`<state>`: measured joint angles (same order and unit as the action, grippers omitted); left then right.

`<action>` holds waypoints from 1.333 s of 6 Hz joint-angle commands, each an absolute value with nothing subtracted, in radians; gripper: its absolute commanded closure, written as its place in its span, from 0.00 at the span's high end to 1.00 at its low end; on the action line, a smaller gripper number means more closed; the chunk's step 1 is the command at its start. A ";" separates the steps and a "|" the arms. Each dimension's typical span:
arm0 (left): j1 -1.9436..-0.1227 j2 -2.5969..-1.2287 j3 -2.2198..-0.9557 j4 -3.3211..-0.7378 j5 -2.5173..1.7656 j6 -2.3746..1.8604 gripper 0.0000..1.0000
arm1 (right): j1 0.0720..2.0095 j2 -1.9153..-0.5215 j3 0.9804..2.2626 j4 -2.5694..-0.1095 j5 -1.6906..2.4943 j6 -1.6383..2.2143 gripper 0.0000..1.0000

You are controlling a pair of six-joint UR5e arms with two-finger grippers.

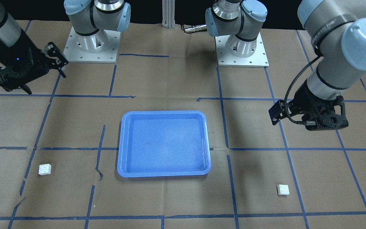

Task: Assemble white blocks and place on blue tray

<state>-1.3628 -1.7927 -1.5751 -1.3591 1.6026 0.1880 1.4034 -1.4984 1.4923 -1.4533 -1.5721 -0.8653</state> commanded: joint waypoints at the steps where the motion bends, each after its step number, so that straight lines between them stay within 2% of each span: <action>1: -1.325 -1.966 -1.589 -1.132 1.553 0.363 0.99 | 1.318 -1.441 1.491 -1.529 -1.569 -1.360 1.00; 4: -1.287 -2.176 -1.539 -0.930 1.539 0.370 0.99 | 1.204 -1.323 1.473 -1.679 -1.562 -2.021 1.00; 8: -1.278 -2.232 -1.525 -0.859 1.491 0.370 0.97 | 1.089 -1.128 1.483 -1.686 -1.228 -2.247 1.00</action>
<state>-1.2783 -2.2226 -1.5252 -0.8967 1.5209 0.3693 1.1106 -1.1859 1.4796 -1.6854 -1.2972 -2.2106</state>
